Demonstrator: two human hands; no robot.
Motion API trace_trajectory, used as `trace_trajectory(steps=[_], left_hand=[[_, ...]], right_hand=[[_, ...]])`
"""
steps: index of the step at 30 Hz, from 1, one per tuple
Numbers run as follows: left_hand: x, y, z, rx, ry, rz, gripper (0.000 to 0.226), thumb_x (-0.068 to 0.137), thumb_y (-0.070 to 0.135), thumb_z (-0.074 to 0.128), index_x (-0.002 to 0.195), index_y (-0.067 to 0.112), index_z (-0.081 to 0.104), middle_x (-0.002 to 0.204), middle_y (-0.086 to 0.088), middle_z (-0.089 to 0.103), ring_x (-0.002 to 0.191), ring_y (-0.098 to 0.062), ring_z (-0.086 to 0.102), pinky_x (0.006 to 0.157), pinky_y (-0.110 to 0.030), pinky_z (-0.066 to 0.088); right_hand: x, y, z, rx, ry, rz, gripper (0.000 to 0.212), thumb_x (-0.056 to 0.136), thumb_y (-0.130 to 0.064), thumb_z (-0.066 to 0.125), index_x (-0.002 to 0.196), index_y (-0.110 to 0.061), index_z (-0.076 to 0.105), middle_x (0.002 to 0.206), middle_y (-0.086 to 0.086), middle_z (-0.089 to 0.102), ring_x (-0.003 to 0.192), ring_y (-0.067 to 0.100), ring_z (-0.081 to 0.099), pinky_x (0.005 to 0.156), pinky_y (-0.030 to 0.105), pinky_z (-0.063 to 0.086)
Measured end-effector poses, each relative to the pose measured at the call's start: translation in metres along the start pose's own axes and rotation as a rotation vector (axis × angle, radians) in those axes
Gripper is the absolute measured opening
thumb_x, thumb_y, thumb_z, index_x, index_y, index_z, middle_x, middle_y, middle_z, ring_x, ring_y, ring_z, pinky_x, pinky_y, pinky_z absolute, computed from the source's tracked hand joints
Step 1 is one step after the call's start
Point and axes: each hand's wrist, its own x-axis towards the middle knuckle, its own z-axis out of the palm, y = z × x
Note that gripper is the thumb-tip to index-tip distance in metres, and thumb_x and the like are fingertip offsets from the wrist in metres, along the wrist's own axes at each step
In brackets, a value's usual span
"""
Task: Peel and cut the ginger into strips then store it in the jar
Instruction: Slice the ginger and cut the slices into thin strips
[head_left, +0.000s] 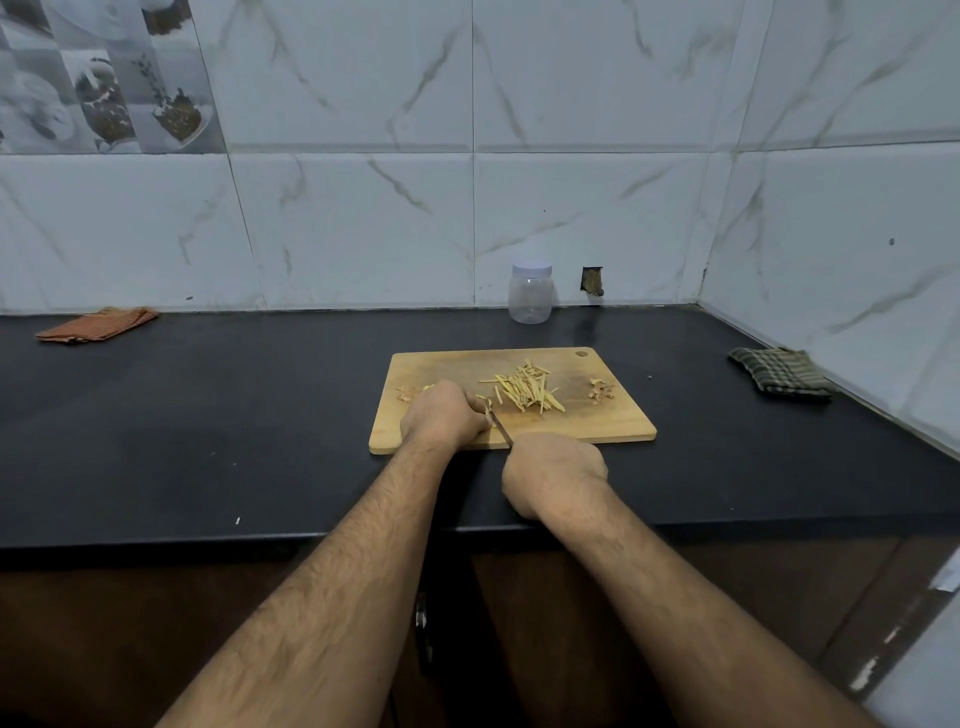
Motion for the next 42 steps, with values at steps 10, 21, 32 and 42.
trace_trajectory(steps=[10,21,32,42], left_hand=[[-0.003,0.001,0.000,-0.008,0.005,-0.009,0.024,0.087,0.036,0.074,0.111,0.035,0.075,0.113,0.009,0.071,0.107,-0.015,0.061,0.077,-0.026,0.044],[-0.001,-0.003,0.002,-0.016,0.015,-0.001,0.027,0.086,0.038,0.075,0.113,0.034,0.074,0.117,0.008,0.070,0.110,-0.016,0.062,0.080,-0.027,0.046],[-0.002,-0.002,0.000,0.012,0.002,0.019,0.019,0.087,0.036,0.073,0.106,0.036,0.076,0.109,0.008,0.072,0.103,-0.016,0.063,0.075,-0.026,0.046],[-0.004,0.000,-0.001,0.015,0.006,0.016,0.020,0.088,0.036,0.072,0.108,0.036,0.075,0.110,0.008,0.072,0.103,-0.015,0.062,0.074,-0.026,0.044]], right_hand=[[-0.008,0.009,0.006,0.012,0.034,0.024,0.026,0.103,-0.028,0.045,0.116,-0.016,0.064,0.116,0.004,0.065,0.100,0.023,0.061,0.071,0.034,0.041],[0.008,0.001,-0.002,0.092,0.084,0.015,0.028,0.101,-0.025,0.045,0.119,-0.015,0.064,0.121,0.005,0.064,0.106,0.024,0.061,0.075,0.033,0.043],[0.012,-0.004,-0.002,0.095,0.082,-0.017,0.026,0.101,-0.024,0.047,0.117,-0.014,0.064,0.119,0.005,0.065,0.105,0.023,0.061,0.078,0.034,0.046],[0.011,-0.006,-0.001,0.079,0.087,-0.009,0.026,0.101,-0.024,0.048,0.117,-0.014,0.065,0.116,0.005,0.065,0.093,0.021,0.057,0.074,0.033,0.045]])
